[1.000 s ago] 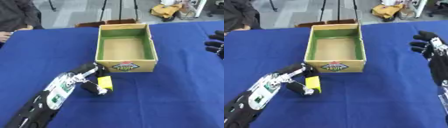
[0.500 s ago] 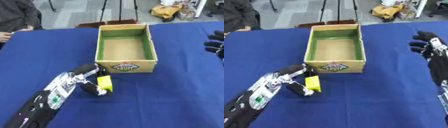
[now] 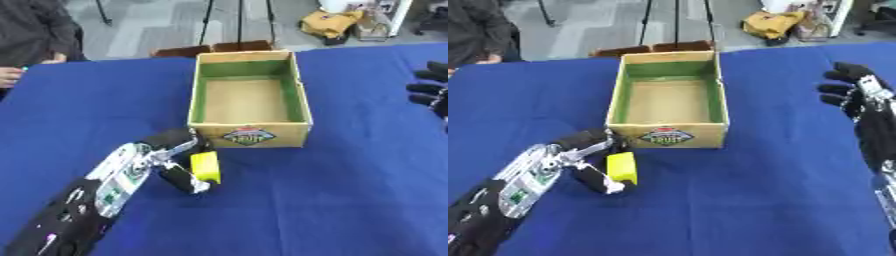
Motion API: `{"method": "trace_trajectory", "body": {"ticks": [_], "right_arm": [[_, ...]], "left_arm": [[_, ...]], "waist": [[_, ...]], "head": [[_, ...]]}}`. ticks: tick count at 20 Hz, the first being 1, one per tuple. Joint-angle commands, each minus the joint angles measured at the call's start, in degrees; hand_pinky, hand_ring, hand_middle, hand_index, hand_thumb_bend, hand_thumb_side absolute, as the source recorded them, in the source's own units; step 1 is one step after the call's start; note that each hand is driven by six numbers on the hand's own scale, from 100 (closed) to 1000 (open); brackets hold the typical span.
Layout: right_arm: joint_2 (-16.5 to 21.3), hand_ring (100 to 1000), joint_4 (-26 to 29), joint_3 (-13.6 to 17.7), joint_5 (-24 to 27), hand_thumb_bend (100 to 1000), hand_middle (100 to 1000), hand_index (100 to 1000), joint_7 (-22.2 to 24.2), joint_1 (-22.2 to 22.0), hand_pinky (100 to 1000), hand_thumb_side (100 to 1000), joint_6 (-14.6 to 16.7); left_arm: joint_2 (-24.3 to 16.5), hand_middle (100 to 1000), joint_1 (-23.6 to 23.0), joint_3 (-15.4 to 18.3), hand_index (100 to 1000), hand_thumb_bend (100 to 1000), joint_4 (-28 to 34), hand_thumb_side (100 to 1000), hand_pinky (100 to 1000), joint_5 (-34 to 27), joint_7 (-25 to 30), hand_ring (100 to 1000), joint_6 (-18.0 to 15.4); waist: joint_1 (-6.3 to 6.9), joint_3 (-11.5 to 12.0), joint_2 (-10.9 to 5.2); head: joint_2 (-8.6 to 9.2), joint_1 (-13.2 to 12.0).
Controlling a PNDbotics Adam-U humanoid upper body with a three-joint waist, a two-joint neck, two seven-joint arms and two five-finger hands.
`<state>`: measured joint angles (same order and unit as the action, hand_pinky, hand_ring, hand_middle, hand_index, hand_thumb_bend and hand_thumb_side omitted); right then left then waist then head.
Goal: Pick up objects on the table and place them in the box.
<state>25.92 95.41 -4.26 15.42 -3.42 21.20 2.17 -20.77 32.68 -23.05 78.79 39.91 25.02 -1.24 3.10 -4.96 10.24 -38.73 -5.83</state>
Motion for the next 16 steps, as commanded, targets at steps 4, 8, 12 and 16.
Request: {"method": "trace_trajectory", "body": {"ticks": [4, 8, 12, 16], "right_arm": [[1.0, 771, 0.9, 0.5, 0.1, 100, 777, 869, -0.1, 0.7, 800, 857, 0.1], [1.1, 771, 0.9, 0.6, 0.1, 100, 777, 869, -0.1, 0.6, 800, 857, 0.1], [1.2, 771, 0.9, 0.6, 0.1, 100, 777, 869, -0.2, 0.5, 799, 857, 0.1], [1.3, 771, 0.9, 0.7, 0.1, 100, 777, 869, -0.2, 0.4, 799, 857, 0.1]], "left_arm": [[-1.9, 101, -0.3, 1.2, 261, 214, 2.0, 271, 100, 0.0, -3.8, 108, 1.4], [-3.2, 100, 0.2, 1.9, 249, 213, 6.3, 265, 100, -0.6, -2.2, 100, 1.4], [-5.8, 100, 1.6, 2.6, 252, 217, 11.1, 261, 100, -2.3, 1.2, 100, 1.7], [-8.2, 100, 3.9, 3.4, 258, 220, 14.1, 261, 100, -3.5, 3.0, 106, 2.7]], "waist": [[-0.24, 0.1, -0.68], [-0.17, 0.1, -0.76], [-0.04, 0.2, -0.96], [0.05, 0.2, -1.13]], "head": [[0.24, 0.3], [0.18, 0.4], [0.18, 0.7], [0.39, 0.8]]}}
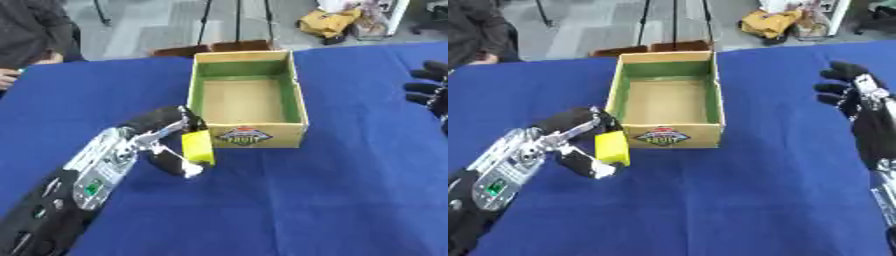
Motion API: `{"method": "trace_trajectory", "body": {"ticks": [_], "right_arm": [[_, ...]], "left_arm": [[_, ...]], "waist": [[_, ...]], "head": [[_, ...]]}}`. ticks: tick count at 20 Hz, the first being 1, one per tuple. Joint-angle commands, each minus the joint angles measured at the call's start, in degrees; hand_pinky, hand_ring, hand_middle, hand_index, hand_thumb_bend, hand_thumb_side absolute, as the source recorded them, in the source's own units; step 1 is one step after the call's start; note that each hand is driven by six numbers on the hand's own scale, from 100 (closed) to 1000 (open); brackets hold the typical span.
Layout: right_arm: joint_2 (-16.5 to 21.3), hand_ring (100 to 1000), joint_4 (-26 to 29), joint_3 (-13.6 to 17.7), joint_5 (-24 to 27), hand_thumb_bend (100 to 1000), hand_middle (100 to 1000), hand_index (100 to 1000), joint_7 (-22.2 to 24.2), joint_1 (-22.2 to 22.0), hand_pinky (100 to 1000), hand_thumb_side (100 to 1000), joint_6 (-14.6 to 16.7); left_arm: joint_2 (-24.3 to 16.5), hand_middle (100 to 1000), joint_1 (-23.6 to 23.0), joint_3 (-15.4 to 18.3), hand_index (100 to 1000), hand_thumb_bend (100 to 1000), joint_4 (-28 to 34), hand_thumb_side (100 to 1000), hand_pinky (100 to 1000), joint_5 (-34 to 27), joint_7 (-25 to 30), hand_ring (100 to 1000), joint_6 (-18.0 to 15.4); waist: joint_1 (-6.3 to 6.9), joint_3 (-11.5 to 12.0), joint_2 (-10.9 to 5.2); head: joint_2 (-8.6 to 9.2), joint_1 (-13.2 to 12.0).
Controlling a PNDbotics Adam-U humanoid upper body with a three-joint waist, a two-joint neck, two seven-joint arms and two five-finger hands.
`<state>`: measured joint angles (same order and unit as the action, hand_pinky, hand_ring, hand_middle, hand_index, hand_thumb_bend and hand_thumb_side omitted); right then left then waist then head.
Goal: Pick up objects on the table and place them in the box.
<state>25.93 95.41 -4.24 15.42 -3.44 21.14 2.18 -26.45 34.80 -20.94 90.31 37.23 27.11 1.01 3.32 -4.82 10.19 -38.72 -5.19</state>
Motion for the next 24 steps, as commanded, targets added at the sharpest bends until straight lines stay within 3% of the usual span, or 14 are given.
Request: {"method": "trace_trajectory", "body": {"ticks": [1, 9, 15, 24], "right_arm": [[1.3, 771, 0.9, 0.7, 0.1, 100, 777, 868, -0.2, 0.5, 799, 856, 0.1], [1.2, 771, 0.9, 0.5, 0.2, 100, 777, 868, -0.1, 0.5, 799, 856, 0.1], [1.1, 771, 1.0, 0.1, 0.2, 100, 777, 868, 0.2, 1.1, 799, 857, 0.0], [0.8, 771, 1.1, -0.7, 0.3, 100, 776, 868, 1.1, 1.8, 799, 858, -0.2]], "left_arm": [[-2.8, 100, 2.4, 1.5, 260, 220, 2.9, 261, 100, -1.0, 1.0, 107, 0.7], [-2.0, 103, 7.7, 2.5, 264, 225, -0.3, 257, 100, 0.6, -1.2, 112, 1.4], [1.9, 110, 15.0, 3.9, 270, 238, -13.4, 247, 100, 6.8, -4.5, 119, 0.8], [6.7, 116, 20.4, 6.9, 277, 245, -27.6, 245, 100, 13.8, -9.2, 125, -2.5]], "waist": [[-0.16, 0.0, -1.10], [-0.23, -0.3, -1.11], [-0.02, -1.8, -0.62], [0.41, -3.8, -0.10]], "head": [[0.45, 0.3], [0.69, 0.1], [1.50, -1.0], [2.53, -2.8]]}}
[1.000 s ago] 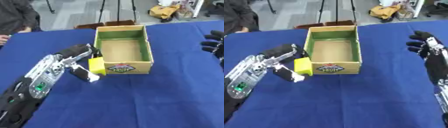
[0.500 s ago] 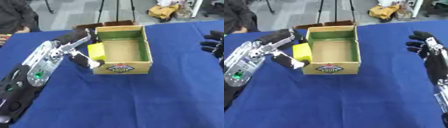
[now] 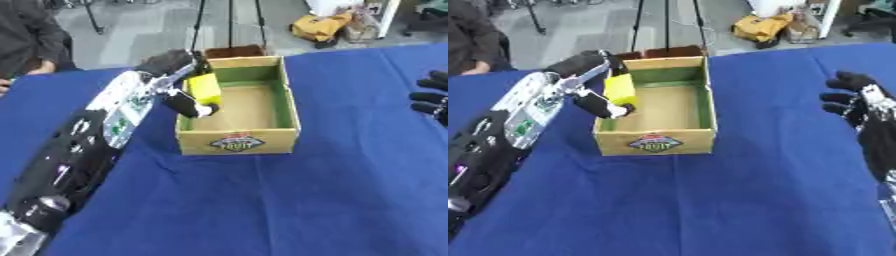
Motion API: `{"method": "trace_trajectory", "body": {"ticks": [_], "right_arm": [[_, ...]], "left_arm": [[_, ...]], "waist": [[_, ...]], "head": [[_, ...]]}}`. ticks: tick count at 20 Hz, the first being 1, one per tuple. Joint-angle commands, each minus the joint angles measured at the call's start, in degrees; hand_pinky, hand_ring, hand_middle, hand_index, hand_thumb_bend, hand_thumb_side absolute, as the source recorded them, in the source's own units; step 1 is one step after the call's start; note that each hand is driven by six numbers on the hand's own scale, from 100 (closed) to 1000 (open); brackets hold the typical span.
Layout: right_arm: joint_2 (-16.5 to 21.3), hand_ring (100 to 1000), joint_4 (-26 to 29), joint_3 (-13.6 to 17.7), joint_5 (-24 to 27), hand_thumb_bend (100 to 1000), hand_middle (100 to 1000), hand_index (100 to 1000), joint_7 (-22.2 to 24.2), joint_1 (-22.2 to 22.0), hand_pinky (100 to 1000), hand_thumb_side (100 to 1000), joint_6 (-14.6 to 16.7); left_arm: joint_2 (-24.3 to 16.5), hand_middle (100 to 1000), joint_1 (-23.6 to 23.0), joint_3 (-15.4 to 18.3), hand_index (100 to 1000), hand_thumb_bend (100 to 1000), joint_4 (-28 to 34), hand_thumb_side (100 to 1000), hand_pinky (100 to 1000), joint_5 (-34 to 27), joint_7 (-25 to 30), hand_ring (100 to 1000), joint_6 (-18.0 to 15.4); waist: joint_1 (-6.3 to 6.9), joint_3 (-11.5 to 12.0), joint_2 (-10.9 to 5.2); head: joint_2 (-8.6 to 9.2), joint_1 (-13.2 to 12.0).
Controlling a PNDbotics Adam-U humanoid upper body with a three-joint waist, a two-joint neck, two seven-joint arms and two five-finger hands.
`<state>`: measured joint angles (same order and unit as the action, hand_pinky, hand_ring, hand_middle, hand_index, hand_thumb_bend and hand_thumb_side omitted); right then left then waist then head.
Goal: Pick up objects on the table and place them in the box.
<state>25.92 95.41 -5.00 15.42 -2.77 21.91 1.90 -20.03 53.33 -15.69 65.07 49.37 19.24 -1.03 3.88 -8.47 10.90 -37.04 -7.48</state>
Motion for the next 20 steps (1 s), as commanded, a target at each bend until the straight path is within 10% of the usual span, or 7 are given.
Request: {"method": "trace_trajectory", "body": {"ticks": [1, 20], "right_arm": [[0.8, 771, 1.1, 0.0, 0.3, 100, 776, 868, 0.5, 1.1, 799, 858, 0.1], [0.6, 770, 1.0, -0.4, 0.3, 100, 775, 868, 1.0, 1.3, 799, 860, 0.0]], "left_arm": [[0.8, 117, 2.1, 2.2, 278, 242, -3.8, 246, 100, 2.6, -1.9, 127, -0.5], [6.0, 205, 2.0, 6.9, 367, 284, -17.3, 300, 213, 5.1, -8.3, 211, -1.6]], "waist": [[-0.09, -0.3, -0.78], [0.26, -1.5, -0.13]], "head": [[0.86, -0.8], [1.23, -1.9]]}}
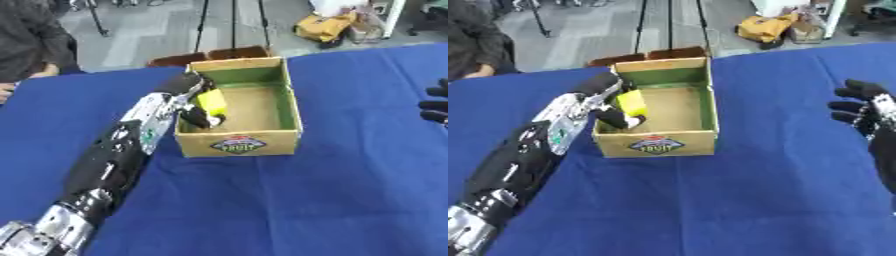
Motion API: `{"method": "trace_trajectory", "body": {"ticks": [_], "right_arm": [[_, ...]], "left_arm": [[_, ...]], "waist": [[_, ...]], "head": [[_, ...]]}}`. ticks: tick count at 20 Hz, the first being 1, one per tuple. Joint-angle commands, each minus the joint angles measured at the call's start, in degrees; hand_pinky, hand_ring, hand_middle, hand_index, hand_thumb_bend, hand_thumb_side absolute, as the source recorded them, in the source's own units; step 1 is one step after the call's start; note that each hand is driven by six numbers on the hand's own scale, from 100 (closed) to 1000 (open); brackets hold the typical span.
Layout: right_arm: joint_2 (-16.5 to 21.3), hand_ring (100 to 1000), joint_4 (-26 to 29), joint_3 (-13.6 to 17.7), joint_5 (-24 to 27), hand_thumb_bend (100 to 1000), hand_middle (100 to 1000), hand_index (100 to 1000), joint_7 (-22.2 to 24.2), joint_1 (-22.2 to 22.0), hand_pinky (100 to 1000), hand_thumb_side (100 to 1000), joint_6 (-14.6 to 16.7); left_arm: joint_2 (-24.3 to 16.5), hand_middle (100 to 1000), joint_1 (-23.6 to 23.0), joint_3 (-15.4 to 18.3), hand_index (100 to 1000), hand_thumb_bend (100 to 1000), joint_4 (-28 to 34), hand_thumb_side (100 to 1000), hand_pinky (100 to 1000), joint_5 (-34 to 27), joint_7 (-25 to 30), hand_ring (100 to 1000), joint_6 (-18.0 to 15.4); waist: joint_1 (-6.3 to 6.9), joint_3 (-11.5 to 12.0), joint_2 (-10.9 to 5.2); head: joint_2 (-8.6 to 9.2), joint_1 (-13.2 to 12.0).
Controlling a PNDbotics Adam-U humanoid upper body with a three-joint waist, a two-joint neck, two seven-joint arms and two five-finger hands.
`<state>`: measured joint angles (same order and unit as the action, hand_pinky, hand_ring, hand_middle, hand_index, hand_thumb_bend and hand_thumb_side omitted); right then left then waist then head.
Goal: Pick up objects on the table and place them in the box.
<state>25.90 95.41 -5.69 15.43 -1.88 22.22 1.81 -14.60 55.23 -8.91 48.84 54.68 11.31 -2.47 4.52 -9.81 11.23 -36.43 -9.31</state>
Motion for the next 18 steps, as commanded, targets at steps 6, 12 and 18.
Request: {"method": "trace_trajectory", "body": {"ticks": [6, 12, 18], "right_arm": [[0.6, 770, 1.0, 0.3, 0.2, 100, 775, 868, 0.1, 1.1, 799, 860, 0.1], [0.5, 769, 1.0, 0.3, 0.2, 100, 775, 868, 0.2, 1.1, 799, 860, 0.1], [0.5, 769, 1.0, 0.4, 0.3, 100, 774, 868, 0.2, 1.1, 799, 860, 0.1]], "left_arm": [[1.0, 274, -0.3, 0.0, 436, 428, -1.9, 388, 302, -0.7, 2.3, 279, -1.7], [1.7, 295, -0.8, -0.3, 455, 470, -2.3, 420, 327, -1.7, 5.3, 299, -2.7], [1.9, 435, -0.8, -1.3, 595, 1000, -1.2, 612, 488, -0.1, 8.1, 441, -4.9]], "waist": [[-0.52, -0.1, -0.31], [-0.64, -0.1, -0.27], [-0.54, -0.3, -0.39]], "head": [[0.71, 0.0], [0.64, 0.1], [0.62, 0.1]]}}
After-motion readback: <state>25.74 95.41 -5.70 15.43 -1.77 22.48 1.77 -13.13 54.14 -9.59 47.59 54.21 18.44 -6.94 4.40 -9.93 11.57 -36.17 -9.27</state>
